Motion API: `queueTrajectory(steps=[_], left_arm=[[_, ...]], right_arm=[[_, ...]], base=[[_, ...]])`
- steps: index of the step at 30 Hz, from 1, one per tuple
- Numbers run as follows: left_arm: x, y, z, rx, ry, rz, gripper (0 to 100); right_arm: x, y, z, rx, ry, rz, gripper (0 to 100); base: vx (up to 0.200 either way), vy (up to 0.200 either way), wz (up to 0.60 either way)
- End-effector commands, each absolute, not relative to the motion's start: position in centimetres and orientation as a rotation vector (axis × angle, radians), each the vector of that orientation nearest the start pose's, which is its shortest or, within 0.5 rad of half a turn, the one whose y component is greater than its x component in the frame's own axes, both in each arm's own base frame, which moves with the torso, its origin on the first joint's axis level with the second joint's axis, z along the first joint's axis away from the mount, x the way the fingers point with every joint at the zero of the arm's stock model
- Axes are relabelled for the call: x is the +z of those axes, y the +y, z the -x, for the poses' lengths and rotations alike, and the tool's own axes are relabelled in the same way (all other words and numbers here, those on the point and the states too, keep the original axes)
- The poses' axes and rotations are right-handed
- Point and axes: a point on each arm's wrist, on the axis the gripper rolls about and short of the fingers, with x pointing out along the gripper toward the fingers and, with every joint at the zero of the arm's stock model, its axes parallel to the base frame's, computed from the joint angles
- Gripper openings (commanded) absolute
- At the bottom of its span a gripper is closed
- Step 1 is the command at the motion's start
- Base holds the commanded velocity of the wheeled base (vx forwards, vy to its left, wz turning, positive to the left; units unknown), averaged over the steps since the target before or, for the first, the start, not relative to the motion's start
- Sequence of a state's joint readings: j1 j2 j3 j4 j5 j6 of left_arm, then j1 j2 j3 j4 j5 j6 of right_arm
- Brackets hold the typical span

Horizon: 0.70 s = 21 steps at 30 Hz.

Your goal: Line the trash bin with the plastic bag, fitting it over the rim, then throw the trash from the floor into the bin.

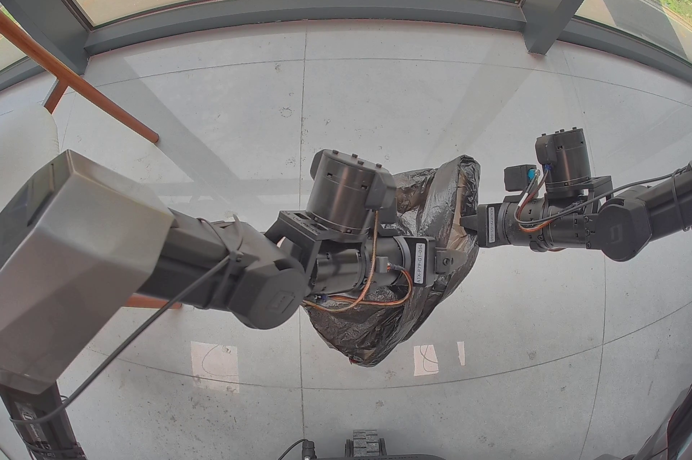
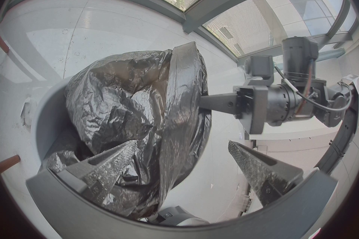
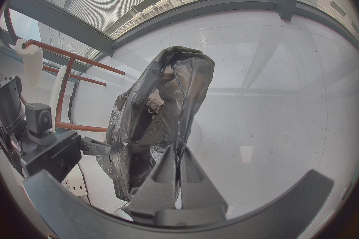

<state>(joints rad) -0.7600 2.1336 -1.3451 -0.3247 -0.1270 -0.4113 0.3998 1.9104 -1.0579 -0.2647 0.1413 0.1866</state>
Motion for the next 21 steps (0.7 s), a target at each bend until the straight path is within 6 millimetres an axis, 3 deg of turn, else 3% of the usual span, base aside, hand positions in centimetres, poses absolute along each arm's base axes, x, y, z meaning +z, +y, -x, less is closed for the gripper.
queueTrajectory(steps=[1, 2, 10, 15, 18, 21], left_arm=[[12.7, -30.4, -31.4, -0.749, 0.635, 0.22, 100], [12.6, -30.4, -31.4, -0.747, 0.636, 0.219, 0], [12.4, -30.2, -31.4, -0.737, 0.65, 0.231, 0], [13.7, -30.0, -31.2, -0.724, 0.646, 0.306, 0], [14.3, -29.4, -31.3, -0.716, 0.633, 0.312, 0], [16.3, -26.7, -32.5, -0.668, 0.584, 0.345, 0]], right_arm=[[14.6, 14.1, -32.7, 0.469, 0.63, -0.102, 0], [14.6, 14.1, -32.7, 0.466, 0.63, -0.102, 0], [14.4, 13.8, -32.6, 0.46, 0.638, -0.101, 0], [14.0, 12.7, -32.1, 0.436, 0.659, -0.103, 0], [13.9, 12.4, -32.1, 0.444, 0.666, -0.108, 0], [13.8, 11.6, -32.0, 0.453, 0.675, -0.112, 0]], base=[[0.0, 0.0, 0.0], [0.0, 0.0, 0.0], [0.0, 0.0, 0.0], [0.0, 0.0, 0.0], [0.0, 0.0, 0.0], [0.0, 0.0, 0.0]])
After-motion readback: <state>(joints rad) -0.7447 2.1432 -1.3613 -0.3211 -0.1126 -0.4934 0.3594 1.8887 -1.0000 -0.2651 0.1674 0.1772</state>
